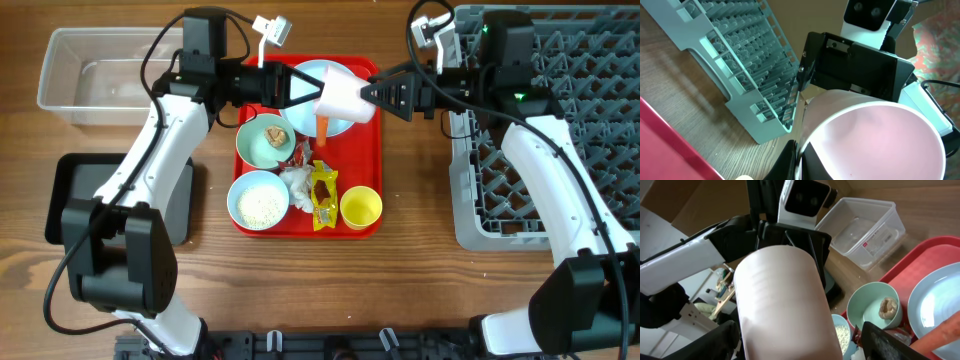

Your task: Sort waste into correct bins and load items into the dishwasher rack

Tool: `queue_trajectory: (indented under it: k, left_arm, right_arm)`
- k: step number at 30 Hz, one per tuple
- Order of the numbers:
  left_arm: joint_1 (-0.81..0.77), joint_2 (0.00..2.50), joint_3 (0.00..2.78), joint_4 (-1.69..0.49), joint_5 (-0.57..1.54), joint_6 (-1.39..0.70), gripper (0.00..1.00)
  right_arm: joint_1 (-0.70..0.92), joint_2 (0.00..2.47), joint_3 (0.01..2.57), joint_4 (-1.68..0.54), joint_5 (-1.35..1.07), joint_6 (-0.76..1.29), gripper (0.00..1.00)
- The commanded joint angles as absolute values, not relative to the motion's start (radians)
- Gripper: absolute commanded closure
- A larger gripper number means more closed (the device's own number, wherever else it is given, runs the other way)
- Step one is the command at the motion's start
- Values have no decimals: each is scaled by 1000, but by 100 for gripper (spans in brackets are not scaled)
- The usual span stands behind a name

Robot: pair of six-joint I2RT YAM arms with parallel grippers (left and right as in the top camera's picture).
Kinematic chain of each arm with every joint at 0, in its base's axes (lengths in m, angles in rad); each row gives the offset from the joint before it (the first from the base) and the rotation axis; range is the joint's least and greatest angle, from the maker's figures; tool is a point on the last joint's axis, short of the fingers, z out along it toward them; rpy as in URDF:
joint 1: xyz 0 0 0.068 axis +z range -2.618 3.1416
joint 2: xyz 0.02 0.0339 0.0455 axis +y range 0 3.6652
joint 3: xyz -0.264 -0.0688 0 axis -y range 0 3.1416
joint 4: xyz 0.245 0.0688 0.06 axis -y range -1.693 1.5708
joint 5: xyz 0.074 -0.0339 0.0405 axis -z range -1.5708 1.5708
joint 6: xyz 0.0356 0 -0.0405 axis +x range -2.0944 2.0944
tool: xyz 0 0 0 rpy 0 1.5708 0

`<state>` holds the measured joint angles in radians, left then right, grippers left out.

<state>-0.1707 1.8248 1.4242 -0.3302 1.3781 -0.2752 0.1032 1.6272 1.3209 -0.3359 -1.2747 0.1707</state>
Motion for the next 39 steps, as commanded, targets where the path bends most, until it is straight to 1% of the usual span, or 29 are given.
queue_trajectory:
  k: [1, 2, 4, 11, 12, 16, 20, 22, 24, 25, 26, 27, 28, 30, 39]
  left_arm:
    - [-172, 1812, 1429, -271, 1399, -313, 96]
    - [-173, 1812, 1429, -199, 1402, -371, 96]
    - [-173, 1812, 1429, -127, 1406, -430, 96]
    - [-178, 1812, 1429, -115, 1406, -435, 96]
    - [-185, 1812, 1429, -115, 1405, -435, 96]
    - [-194, 1812, 1429, -115, 1393, -435, 96]
    - [-194, 1812, 1429, -115, 1393, -435, 96]
    - [-194, 1812, 1429, -115, 1393, -434, 96]
    - [-194, 1812, 1429, -116, 1393, -435, 96]
    - [-194, 1812, 1429, -116, 1393, -435, 92]
    - [-194, 1812, 1429, -117, 1393, -435, 79]
    - [-194, 1812, 1429, -117, 1393, -434, 69]
    - [-194, 1812, 1429, -120, 1393, -434, 62]
    - [-194, 1812, 1429, -123, 1394, -434, 60]
    - [-194, 1812, 1429, -123, 1394, -434, 60]
  right_arm:
    - [107, 1635, 1327, -355, -1273, 150, 17]
    - [107, 1635, 1327, -367, -1273, 141, 17]
    - [107, 1635, 1327, -378, -1273, 133, 17]
    - [107, 1635, 1327, -344, -1285, 139, 18]
    - [110, 1635, 1327, -345, -1293, 138, 21]
    - [154, 1635, 1327, -344, -1295, 137, 28]
    - [154, 1635, 1327, -345, -1294, 138, 44]
    - [154, 1635, 1327, -337, -1291, 148, 49]
    - [154, 1635, 1327, -300, -1290, 183, 51]
    - [154, 1635, 1327, -269, -1287, 210, 52]
    - [154, 1635, 1327, -224, -1285, 244, 52]
    - [154, 1635, 1327, -194, -1280, 270, 52]
    - [152, 1635, 1327, -176, -1271, 283, 52]
    - [145, 1635, 1327, -177, -1244, 296, 53]
    - [79, 1635, 1327, -176, -1221, 316, 54]
